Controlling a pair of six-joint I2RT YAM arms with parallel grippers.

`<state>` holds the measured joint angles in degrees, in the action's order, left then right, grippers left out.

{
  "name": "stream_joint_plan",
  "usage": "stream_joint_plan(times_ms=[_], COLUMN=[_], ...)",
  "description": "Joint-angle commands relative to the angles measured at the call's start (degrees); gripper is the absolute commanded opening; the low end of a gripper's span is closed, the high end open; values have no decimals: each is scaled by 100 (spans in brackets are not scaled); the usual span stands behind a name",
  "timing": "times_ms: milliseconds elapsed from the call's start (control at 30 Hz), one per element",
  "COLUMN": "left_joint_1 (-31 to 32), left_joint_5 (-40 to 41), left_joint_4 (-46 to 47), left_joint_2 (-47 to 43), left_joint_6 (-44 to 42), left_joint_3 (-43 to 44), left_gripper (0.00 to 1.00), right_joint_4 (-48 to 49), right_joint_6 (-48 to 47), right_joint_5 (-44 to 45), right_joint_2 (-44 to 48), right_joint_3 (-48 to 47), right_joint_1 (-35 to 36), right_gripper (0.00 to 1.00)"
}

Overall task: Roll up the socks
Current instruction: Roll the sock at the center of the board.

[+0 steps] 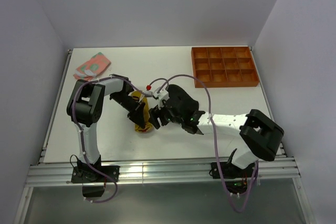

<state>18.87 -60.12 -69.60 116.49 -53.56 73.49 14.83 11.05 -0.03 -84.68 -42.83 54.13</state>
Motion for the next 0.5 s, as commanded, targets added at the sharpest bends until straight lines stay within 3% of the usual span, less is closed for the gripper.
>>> stream_joint_plan(times_ms=[0, 467], left_joint_1=[-15, -24], left_joint_5=[-351, -308], left_joint_4=[-387, -264], left_joint_2=[120, 243], left_joint_6=[-611, -515], left_joint_3=[-63, -169], left_gripper=[0, 0], right_joint_4=[441, 925], right_joint_6=[-296, -358], right_joint_5=[-488, -1297], right_joint_2=[-337, -830], right_joint_3=[-200, -156], right_joint_1=[185, 432], right_gripper=[74, 66])
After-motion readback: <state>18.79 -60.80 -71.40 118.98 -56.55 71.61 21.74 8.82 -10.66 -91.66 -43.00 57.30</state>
